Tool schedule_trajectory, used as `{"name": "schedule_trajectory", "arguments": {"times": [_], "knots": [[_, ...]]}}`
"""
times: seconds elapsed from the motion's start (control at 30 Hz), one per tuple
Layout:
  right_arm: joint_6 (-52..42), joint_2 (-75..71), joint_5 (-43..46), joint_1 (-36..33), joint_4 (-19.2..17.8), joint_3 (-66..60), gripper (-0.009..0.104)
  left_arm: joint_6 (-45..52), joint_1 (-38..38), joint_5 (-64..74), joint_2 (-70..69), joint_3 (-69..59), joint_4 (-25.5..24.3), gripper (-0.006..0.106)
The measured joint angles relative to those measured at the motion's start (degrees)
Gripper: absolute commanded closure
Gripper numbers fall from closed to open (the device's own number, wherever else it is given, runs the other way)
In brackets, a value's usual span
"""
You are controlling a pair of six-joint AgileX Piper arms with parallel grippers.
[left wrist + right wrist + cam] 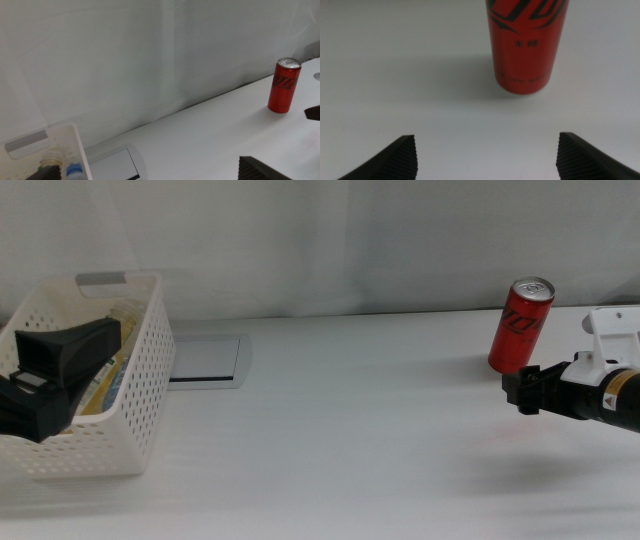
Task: Use arms to grab the bottles and put them into the dustbin to the left of the table.
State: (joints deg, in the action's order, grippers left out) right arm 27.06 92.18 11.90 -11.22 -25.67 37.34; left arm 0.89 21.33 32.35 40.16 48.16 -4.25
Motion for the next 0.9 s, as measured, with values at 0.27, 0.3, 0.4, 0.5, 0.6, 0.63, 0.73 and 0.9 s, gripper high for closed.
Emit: {"name": "schedule_trajectory", "arguments": {"times": [0.27,0.3,0.4,0.5,0.6,0.63,0.73,0.9], "knots": [[-23.51,3.88,8.85,0.0,19.45,0.0,0.02,0.03,0.0,0.0,0.0,0.0,0.0,0.008],[-24.51,4.16,10.27,0.0,19.94,0.0,0.02,0.03,0.0,0.0,0.0,0.0,0.0,0.008],[-26.19,5.54,14.28,0.0,20.32,0.0,0.02,0.03,0.0,0.0,0.0,0.0,0.0,0.009],[-26.69,7.21,18.22,0.0,20.57,0.0,0.02,0.03,0.0,0.0,0.0,0.0,0.0,0.01],[-27.06,9.27,21.69,0.0,20.8,0.0,0.02,0.03,0.0,0.0,0.0,0.0,0.0,0.01],[-27.06,10.06,22.89,0.0,20.79,0.0,0.02,0.03,0.0,0.0,0.0,0.0,0.0,0.01],[-27.06,12.42,25.39,0.0,21.46,0.21,0.02,0.03,0.0,0.0,0.0,0.0,0.1,0.01],[-27.06,16.22,26.92,0.0,22.79,2.93,0.02,0.03,0.0,0.0,0.0,0.0,0.1,0.01]]}}
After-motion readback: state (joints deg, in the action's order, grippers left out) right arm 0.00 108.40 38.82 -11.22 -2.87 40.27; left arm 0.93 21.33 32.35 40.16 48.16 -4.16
